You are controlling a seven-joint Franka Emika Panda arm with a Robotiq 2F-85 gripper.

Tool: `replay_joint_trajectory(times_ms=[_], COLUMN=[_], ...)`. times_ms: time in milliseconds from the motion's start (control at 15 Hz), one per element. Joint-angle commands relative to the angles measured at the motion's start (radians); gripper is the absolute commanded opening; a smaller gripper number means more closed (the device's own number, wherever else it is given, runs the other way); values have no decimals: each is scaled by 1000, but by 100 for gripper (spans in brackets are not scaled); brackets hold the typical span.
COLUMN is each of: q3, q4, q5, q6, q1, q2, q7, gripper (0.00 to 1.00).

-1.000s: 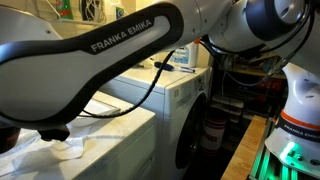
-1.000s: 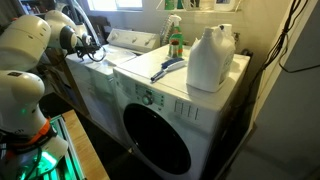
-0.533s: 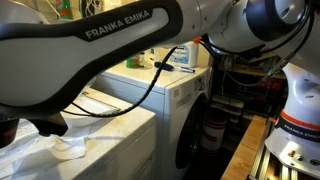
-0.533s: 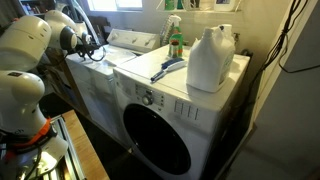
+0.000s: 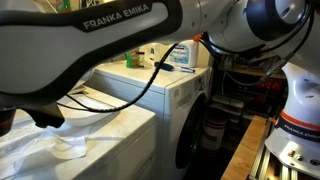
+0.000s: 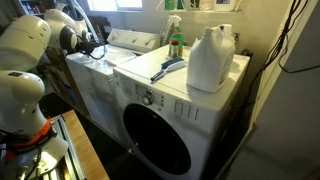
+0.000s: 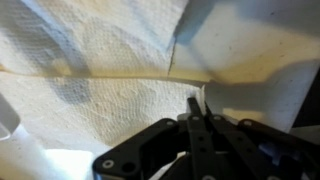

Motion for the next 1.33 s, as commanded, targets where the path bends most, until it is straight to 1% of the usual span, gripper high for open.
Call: replay_joint_trajectory(times_ms=[0,133,200,333,467,600,800,1067,1267], q3=[-45,-67,-46,-50,-80,-140,-235,-324,-366], q4=[30,42,48,58,57,51,25,-36,-96], q5=[-48,-73,-61,-69,-107,-185,-297,-412,-495], q6=[-34,-39,-37,-36,-30,-35,-56,-175,-292], q1=[30,43,36,44,62,94,144,215,275], q2=[-52,-93,-109,-150,-194,-242,-311,-408,-484], q7=[39,76,68,85,118,195,355,576,739], gripper=[0,0,0,0,0,0,0,0,0])
